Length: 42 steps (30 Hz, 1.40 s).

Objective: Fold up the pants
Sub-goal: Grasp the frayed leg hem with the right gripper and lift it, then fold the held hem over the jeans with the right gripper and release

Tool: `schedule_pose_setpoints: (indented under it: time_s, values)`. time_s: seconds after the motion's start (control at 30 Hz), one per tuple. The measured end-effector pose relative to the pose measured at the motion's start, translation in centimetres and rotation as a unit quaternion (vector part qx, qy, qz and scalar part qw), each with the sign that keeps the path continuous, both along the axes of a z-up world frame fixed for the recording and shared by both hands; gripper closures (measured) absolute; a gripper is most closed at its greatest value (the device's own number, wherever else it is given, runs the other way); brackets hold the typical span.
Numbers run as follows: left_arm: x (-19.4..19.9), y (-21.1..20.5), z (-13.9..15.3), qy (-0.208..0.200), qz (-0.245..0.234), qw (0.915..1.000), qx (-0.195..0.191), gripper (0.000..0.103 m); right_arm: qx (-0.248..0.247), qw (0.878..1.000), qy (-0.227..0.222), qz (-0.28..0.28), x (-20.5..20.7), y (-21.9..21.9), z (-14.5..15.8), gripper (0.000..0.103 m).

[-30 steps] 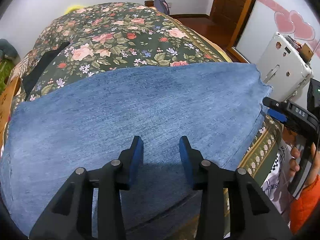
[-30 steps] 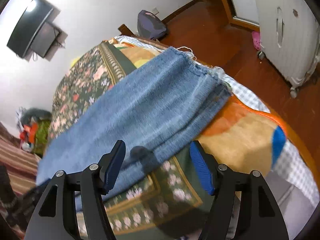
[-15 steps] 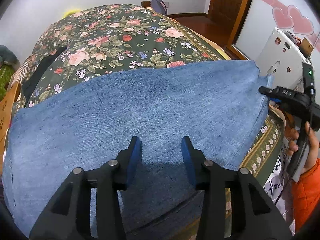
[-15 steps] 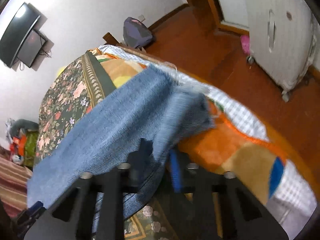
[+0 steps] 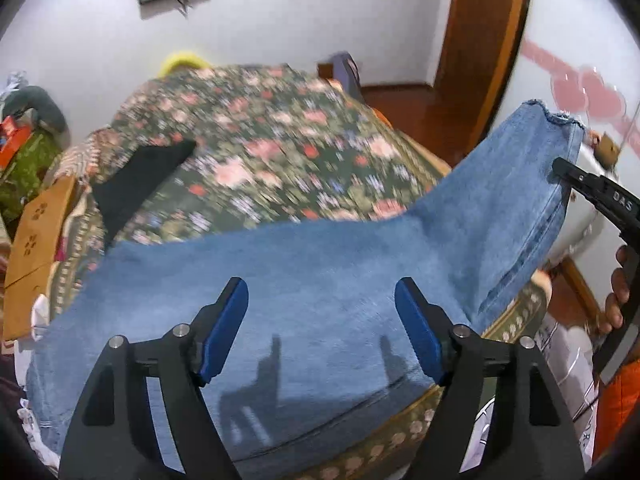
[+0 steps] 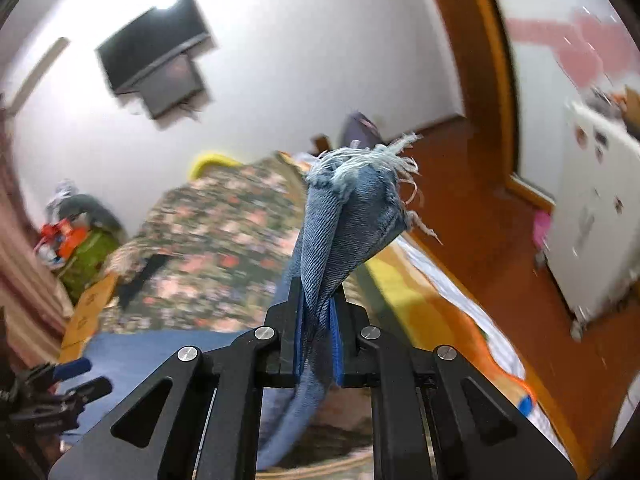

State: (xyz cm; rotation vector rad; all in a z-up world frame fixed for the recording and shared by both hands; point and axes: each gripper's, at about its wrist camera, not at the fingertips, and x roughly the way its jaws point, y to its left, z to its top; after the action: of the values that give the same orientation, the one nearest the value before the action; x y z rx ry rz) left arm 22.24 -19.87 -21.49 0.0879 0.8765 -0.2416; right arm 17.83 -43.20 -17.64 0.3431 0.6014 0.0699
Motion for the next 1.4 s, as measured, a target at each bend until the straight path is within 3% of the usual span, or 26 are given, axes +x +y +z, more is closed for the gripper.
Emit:
schedule_pose_setpoints:
  time_s: [0.2,0.37,0.57,0.8,0.9,0.97,1.03,1.1,1.2,1.27,1.4]
  values:
    - [-1.9,4.7,4.3,-0.064,0.028,0.9971,-0.028,0.017,-0.015,0.996,-0.041,0.072,-0.6,5.7,3.6,0.093]
    - [-3.0,8.5,6.1,-0.096,0.052,0.9929,-0.048,0.015,-0.045,0.990,-0.048,0.129,-0.6,11.4,3.8,0.093]
    - [-4.2,13.7,6.5,-0.101,0.086,0.9885,-0.072,0.013,-0.062,0.979,-0.023,0.192,0.0,17.3,1.6,0.093]
    - [-4.4,16.0,4.3,-0.072,0.108,0.9898,-0.059,0.013,-0.074,0.954,0.082,0.277,1.0,23.1,-5.4,0.093]
    - [-4.1,15.8,3.4,-0.059,0.108,0.9909,-0.055,0.013,-0.104,0.941,0.122,0.298,0.9,24.6,-7.9,0.087]
    - [-3.8,15.4,3.1,-0.055,0.105,0.9917,-0.051,0.013,-0.134,0.935,0.123,0.304,0.2,25.2,-8.1,0.082]
    - [-3.4,14.8,3.1,-0.055,0.099,0.9923,-0.048,0.013,-0.144,0.928,0.110,0.324,-0.4,25.1,-7.3,0.058]
    - [-3.0,14.2,3.4,-0.055,0.092,0.9929,-0.050,0.013,-0.132,0.931,0.087,0.329,-0.7,23.9,-5.9,0.049]
    - [-2.1,12.8,3.6,-0.056,0.078,0.9938,-0.057,0.014,-0.104,0.939,0.068,0.321,-0.8,21.6,-4.2,0.049]
    - [-1.5,11.6,3.5,-0.051,0.067,0.9946,-0.060,0.023,-0.083,0.947,0.063,0.303,-0.3,19.6,-3.4,0.049]
    - [0.3,8.4,1.7,-0.020,0.034,0.9980,-0.050,0.058,-0.060,0.963,0.067,0.254,2.0,15.6,-3.0,0.049]
